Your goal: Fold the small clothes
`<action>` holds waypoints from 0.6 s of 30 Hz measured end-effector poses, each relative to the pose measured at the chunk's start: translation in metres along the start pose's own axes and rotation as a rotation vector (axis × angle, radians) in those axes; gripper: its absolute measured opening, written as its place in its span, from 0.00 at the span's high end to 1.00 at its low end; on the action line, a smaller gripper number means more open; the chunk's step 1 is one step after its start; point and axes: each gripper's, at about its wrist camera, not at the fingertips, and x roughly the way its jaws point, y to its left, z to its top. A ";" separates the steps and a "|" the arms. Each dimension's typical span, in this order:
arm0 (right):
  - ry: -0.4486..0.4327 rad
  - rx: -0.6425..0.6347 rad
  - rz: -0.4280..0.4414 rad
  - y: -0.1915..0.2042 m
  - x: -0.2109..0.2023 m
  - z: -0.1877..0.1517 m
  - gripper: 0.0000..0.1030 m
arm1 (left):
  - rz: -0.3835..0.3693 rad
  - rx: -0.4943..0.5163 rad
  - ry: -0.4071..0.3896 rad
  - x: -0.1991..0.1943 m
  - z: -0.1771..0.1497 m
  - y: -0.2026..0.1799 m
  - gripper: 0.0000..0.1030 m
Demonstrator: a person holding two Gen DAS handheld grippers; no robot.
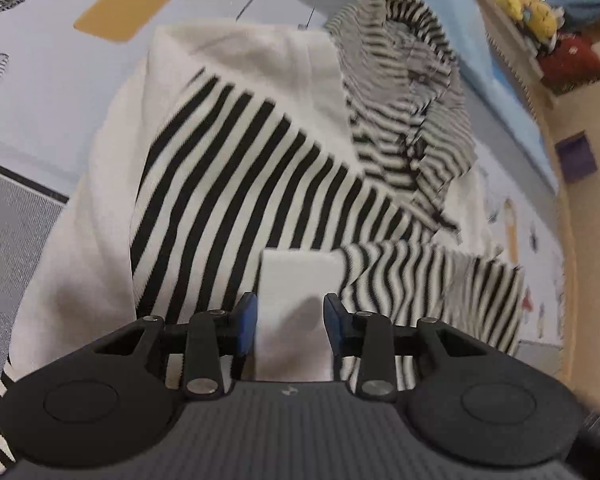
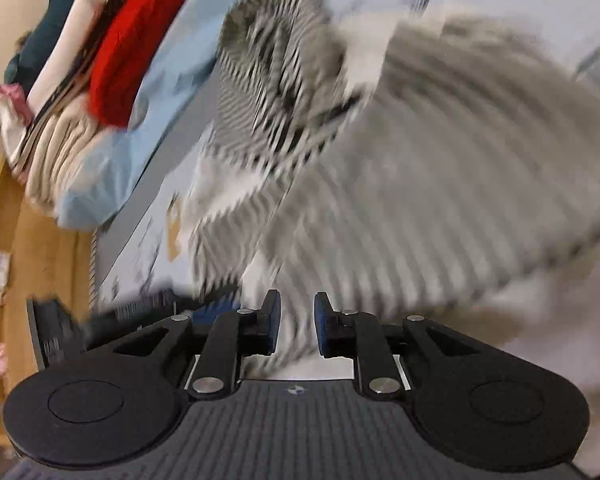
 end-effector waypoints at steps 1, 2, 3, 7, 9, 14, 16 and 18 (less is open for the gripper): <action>-0.045 0.003 -0.022 -0.006 -0.001 0.007 0.81 | 0.015 0.011 0.006 0.003 -0.002 -0.001 0.61; -0.086 0.009 -0.046 -0.013 -0.009 0.015 0.81 | 0.025 0.026 0.007 0.006 -0.004 -0.002 0.61; -0.136 0.023 -0.080 -0.020 -0.017 0.023 0.81 | 0.035 0.045 0.004 0.008 -0.005 -0.006 0.61; -0.312 0.139 -0.189 -0.054 -0.043 0.047 0.81 | 0.071 0.136 -0.007 0.010 -0.010 -0.023 0.61; -0.381 0.185 -0.230 -0.068 -0.057 0.054 0.81 | 0.089 0.168 -0.018 0.010 -0.011 -0.027 0.64; -0.479 0.243 -0.271 -0.081 -0.073 0.063 0.81 | 0.086 0.216 -0.105 -0.012 -0.009 -0.036 0.93; -0.479 0.242 -0.269 -0.083 -0.074 0.062 0.81 | 0.061 0.205 -0.164 -0.034 -0.006 -0.036 0.93; -0.473 0.238 -0.265 -0.082 -0.070 0.062 0.81 | 0.094 0.183 -0.233 -0.057 -0.006 -0.032 0.93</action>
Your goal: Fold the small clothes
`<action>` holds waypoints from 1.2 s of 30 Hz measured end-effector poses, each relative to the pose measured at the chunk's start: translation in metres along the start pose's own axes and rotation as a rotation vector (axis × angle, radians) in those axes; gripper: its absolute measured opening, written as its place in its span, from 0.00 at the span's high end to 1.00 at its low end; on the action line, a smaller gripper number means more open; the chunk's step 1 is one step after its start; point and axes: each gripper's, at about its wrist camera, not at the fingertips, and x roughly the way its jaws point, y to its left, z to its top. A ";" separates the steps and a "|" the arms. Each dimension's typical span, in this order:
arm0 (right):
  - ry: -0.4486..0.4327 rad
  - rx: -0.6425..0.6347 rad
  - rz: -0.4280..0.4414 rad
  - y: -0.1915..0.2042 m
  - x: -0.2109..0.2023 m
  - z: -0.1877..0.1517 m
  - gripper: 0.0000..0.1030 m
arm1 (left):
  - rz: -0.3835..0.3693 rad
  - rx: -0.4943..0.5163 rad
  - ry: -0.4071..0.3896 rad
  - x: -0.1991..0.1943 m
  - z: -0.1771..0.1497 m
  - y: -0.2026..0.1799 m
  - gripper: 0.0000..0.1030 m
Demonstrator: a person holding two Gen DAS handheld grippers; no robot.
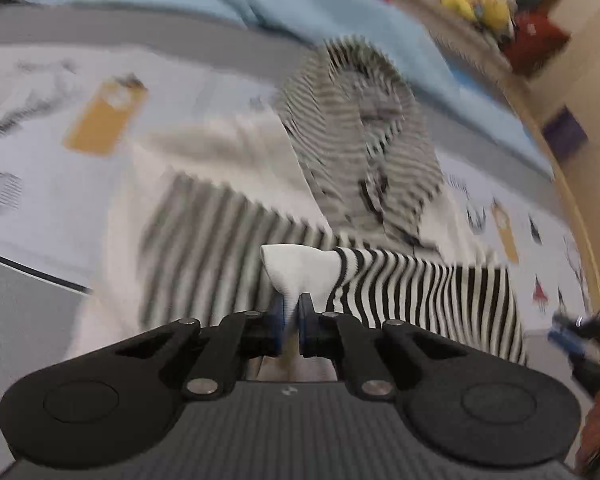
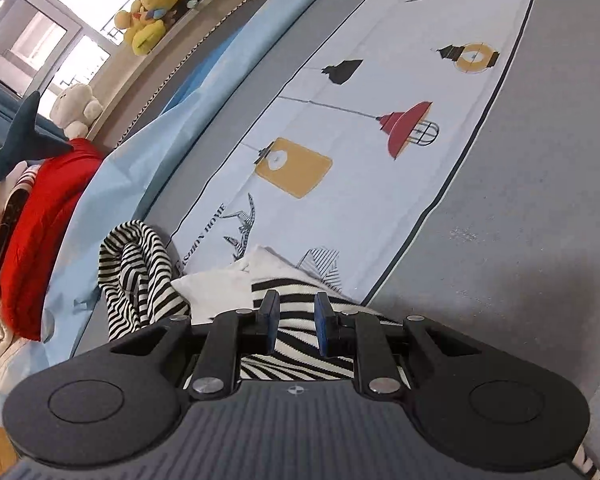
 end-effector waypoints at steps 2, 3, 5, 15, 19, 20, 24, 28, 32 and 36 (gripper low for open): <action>0.007 -0.010 0.001 0.002 0.001 -0.002 0.81 | 0.128 -0.004 -0.036 -0.011 0.000 0.009 0.93; 0.008 -0.015 0.003 0.004 0.001 -0.004 0.81 | 0.168 -0.027 -0.027 -0.010 -0.001 0.016 0.93; 0.018 -0.027 0.004 0.011 0.003 -0.008 0.80 | 0.172 -0.096 0.053 0.001 -0.004 0.032 0.87; 0.101 -0.079 -0.010 0.021 0.026 -0.022 0.68 | 0.157 -0.107 -0.002 0.012 0.008 0.034 0.68; 0.094 -0.114 -0.024 0.023 0.037 -0.017 0.63 | 0.135 -0.129 0.037 0.025 0.007 0.034 0.68; 0.085 -0.122 -0.025 0.023 0.038 -0.014 0.63 | 0.127 -0.130 0.037 0.025 0.008 0.032 0.68; 0.052 -0.243 -0.029 0.030 0.052 0.001 0.61 | 0.104 -0.130 0.038 0.027 0.009 0.029 0.68; 0.060 -0.396 -0.004 0.046 0.074 0.011 0.61 | 0.096 -0.149 0.054 0.030 0.009 0.031 0.68; 0.079 -0.575 0.000 0.065 0.089 0.003 0.61 | 0.089 -0.170 0.057 0.030 0.011 0.034 0.68; 0.050 -0.675 -0.007 0.080 0.090 -0.010 0.61 | 0.081 -0.182 0.063 0.032 0.012 0.034 0.68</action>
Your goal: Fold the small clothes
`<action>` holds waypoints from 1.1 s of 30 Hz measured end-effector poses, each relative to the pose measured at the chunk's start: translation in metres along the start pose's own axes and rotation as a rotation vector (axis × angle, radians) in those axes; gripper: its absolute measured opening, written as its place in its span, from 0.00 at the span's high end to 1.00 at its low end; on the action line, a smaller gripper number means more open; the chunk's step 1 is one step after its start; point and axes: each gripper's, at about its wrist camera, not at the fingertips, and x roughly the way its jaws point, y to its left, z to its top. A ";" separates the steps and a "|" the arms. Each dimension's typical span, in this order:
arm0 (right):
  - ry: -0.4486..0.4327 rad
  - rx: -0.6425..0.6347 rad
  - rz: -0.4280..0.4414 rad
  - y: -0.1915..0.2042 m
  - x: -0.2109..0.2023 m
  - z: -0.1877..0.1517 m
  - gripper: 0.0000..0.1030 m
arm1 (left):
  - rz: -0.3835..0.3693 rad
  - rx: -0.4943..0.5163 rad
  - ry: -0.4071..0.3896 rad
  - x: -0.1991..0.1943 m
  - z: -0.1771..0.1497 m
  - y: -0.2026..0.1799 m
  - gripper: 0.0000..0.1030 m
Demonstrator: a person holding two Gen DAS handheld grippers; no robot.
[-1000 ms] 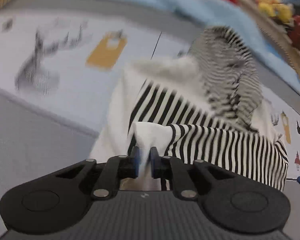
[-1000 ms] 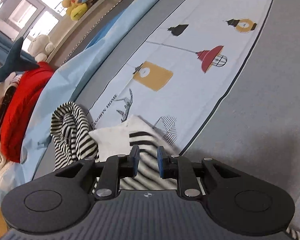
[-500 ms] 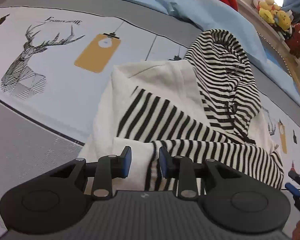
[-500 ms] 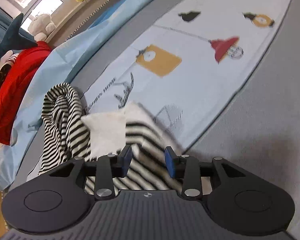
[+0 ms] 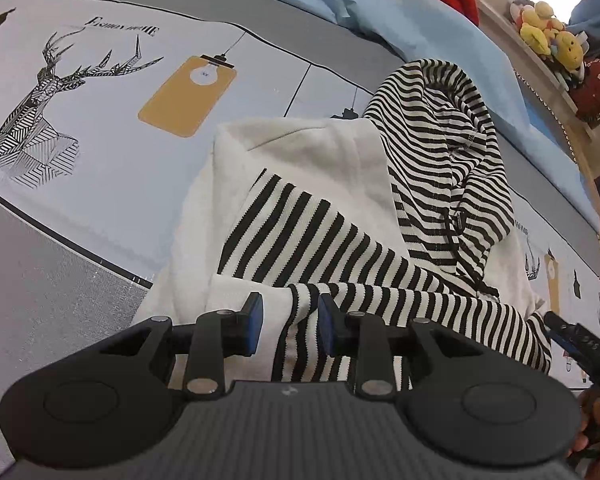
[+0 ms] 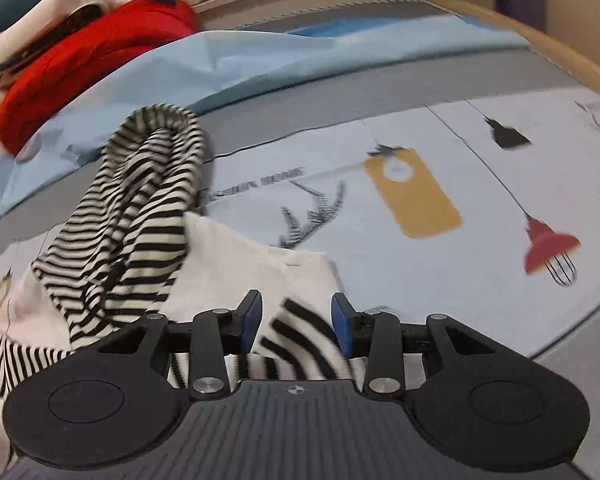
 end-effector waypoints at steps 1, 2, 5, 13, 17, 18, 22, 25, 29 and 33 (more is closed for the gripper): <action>0.007 -0.019 0.004 0.004 0.003 -0.001 0.61 | -0.002 -0.001 0.001 0.000 0.000 0.000 0.68; 0.013 -0.036 0.002 0.008 0.007 -0.002 0.61 | -0.004 -0.001 0.003 0.000 0.000 -0.001 0.68; 0.040 -0.077 -0.021 0.016 0.021 -0.008 0.61 | -0.007 -0.002 0.006 0.000 -0.001 -0.001 0.68; 0.028 -0.101 -0.107 0.016 0.038 -0.013 0.99 | -0.006 -0.014 0.005 0.000 0.001 0.002 0.68; -0.046 0.002 -0.117 -0.008 0.028 -0.001 1.00 | -0.009 -0.010 0.003 -0.002 0.002 0.003 0.68; -0.070 0.019 -0.114 -0.013 0.024 0.002 1.00 | -0.010 -0.009 0.003 -0.002 0.002 0.003 0.68; -0.167 0.069 -0.145 -0.024 0.012 0.009 1.00 | -0.020 0.002 0.011 -0.005 0.003 0.004 0.68; -0.168 0.115 -0.122 -0.031 0.005 0.016 0.92 | -0.033 0.023 0.009 -0.011 0.003 0.003 0.67; -0.136 0.156 -0.028 -0.040 -0.026 0.021 0.68 | -0.060 0.014 0.001 -0.022 0.008 0.009 0.67; -0.072 0.022 -0.024 -0.032 -0.062 0.004 0.62 | -0.080 -0.007 0.005 -0.031 0.009 0.021 0.67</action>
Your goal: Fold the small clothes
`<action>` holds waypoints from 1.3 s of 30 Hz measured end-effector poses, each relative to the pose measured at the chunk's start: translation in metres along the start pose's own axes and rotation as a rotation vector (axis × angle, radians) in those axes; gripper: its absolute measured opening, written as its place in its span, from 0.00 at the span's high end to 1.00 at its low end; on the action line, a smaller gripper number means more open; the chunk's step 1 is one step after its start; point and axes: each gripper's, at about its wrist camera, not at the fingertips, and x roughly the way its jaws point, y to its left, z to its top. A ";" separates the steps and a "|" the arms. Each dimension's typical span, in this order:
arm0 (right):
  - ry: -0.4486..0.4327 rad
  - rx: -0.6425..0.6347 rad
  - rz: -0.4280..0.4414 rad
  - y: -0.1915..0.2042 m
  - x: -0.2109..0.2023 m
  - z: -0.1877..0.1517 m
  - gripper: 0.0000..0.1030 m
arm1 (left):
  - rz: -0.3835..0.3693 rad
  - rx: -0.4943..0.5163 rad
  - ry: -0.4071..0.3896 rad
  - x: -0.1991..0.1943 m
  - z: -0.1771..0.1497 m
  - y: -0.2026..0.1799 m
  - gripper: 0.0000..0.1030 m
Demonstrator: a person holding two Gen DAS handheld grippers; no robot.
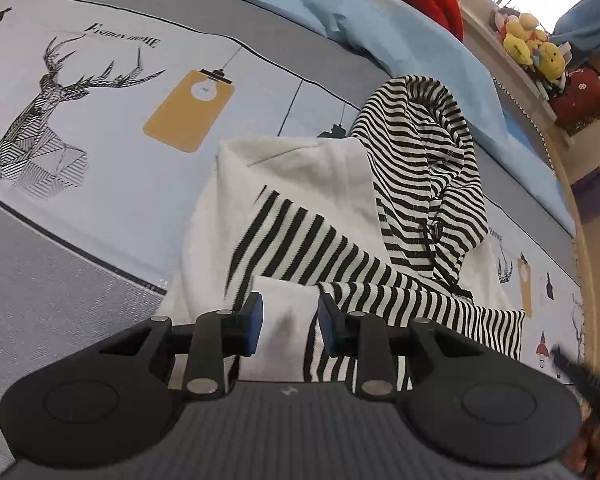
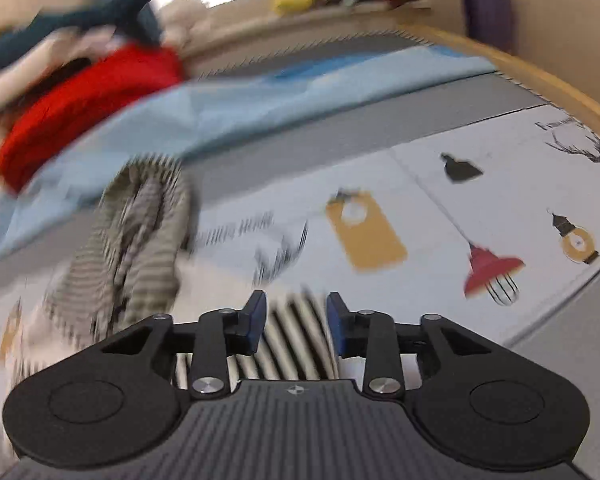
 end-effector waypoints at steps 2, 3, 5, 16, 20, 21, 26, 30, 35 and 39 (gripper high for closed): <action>0.097 -0.077 0.027 0.004 -0.011 -0.018 0.61 | -0.015 -0.011 0.010 -0.005 -0.002 0.006 0.67; 0.131 -0.127 0.034 0.007 -0.016 -0.029 0.61 | -0.020 -0.015 0.012 -0.008 -0.002 0.009 0.67; 0.201 -0.261 0.039 0.016 -0.030 -0.057 0.60 | -0.021 -0.015 0.007 -0.017 -0.003 0.014 0.67; 0.284 -0.342 -0.021 -0.002 -0.031 -0.116 0.92 | 0.008 0.072 -0.034 -0.058 -0.031 0.016 0.67; 0.285 -0.295 -0.064 -0.018 -0.040 -0.116 0.92 | 0.000 0.108 -0.001 -0.073 -0.052 0.024 0.67; 0.293 -0.295 -0.059 -0.019 -0.041 -0.119 0.92 | 0.000 0.127 0.001 -0.076 -0.057 0.026 0.65; 0.232 -0.198 -0.030 -0.018 -0.072 -0.113 0.87 | 0.018 0.131 -0.004 -0.067 -0.082 0.050 0.63; 0.097 -0.102 0.024 -0.015 -0.092 -0.101 0.79 | 0.043 0.193 0.037 -0.047 -0.094 0.045 0.63; 0.137 -0.073 0.041 -0.012 -0.056 -0.102 0.73 | 0.036 0.232 0.047 -0.028 -0.090 0.039 0.63; 0.271 -0.151 -0.083 -0.011 -0.022 -0.120 0.73 | 0.194 0.218 0.174 0.001 -0.095 0.057 0.58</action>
